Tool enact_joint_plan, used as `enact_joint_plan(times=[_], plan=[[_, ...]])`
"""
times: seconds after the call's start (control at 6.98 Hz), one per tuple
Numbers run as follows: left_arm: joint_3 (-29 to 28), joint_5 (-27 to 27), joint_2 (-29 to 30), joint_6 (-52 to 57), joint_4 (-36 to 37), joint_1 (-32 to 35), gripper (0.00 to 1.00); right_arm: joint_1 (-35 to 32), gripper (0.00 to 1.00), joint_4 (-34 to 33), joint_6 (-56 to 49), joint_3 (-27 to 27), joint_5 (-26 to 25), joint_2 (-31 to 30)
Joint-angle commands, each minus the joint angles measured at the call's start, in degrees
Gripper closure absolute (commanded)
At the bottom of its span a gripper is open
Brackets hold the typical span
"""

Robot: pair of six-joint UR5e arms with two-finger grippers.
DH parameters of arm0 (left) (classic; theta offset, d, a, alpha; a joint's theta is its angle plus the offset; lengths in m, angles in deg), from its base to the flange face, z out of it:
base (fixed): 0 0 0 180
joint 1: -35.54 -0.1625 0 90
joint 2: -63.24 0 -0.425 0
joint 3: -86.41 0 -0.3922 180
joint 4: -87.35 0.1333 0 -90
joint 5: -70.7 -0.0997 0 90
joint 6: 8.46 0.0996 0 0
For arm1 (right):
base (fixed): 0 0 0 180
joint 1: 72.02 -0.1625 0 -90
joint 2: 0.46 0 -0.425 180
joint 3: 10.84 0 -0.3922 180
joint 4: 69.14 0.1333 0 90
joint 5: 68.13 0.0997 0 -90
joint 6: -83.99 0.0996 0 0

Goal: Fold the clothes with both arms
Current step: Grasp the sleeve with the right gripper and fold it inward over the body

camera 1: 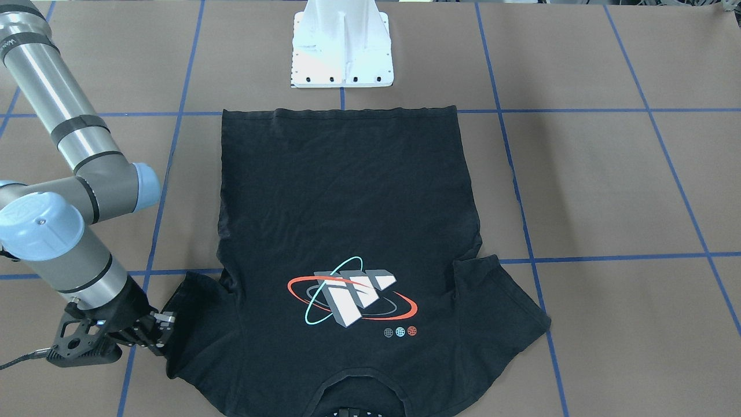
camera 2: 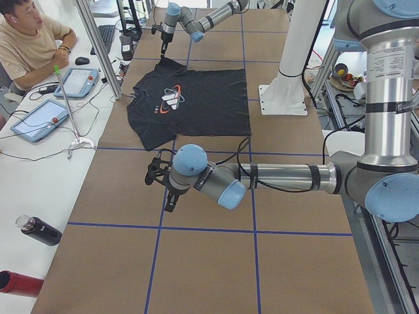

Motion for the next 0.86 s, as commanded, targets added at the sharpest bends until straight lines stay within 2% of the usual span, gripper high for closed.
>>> enact_joint_plan(times=[0.0,0.43,0.72], plan=[[-0.5,3.5,0.1,-0.1,0.0,0.0,0.0,3.6,1.0,-0.4,8.8,-3.3,0.3,3.1],[-0.6,3.5,0.1,0.3,0.0,0.0,0.0,8.7,1.0,-1.0,12.5,4.6,-6.3,11.2],[-0.3,3.6,0.1,-0.2,-0.1,0.0,0.0,9.4,1.0,-1.0,12.4,8.0,-7.9,13.1]])
